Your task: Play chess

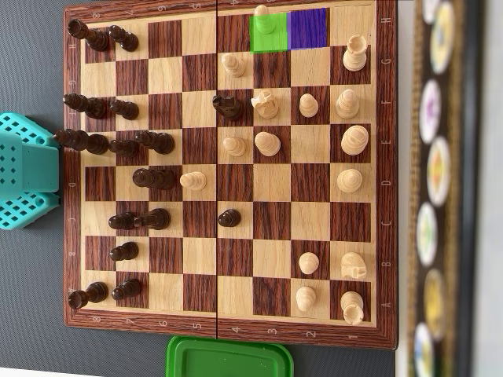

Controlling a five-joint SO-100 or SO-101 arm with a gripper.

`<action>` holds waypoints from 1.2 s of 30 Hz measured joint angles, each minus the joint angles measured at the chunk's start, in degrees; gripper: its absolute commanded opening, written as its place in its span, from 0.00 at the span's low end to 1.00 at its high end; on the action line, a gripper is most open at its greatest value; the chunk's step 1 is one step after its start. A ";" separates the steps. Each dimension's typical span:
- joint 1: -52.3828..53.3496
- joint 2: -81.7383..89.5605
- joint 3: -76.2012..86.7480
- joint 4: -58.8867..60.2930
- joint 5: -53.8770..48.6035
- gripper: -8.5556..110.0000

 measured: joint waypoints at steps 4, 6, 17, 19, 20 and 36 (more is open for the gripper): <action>0.00 0.00 0.44 -4.83 0.00 0.24; 0.00 0.00 0.44 -5.36 0.00 0.24; -0.26 0.00 0.44 -5.71 0.00 0.24; -0.26 0.00 0.44 -5.71 0.00 0.24; -0.26 0.00 0.44 -5.71 0.00 0.24; -0.26 0.00 0.44 -5.71 0.00 0.24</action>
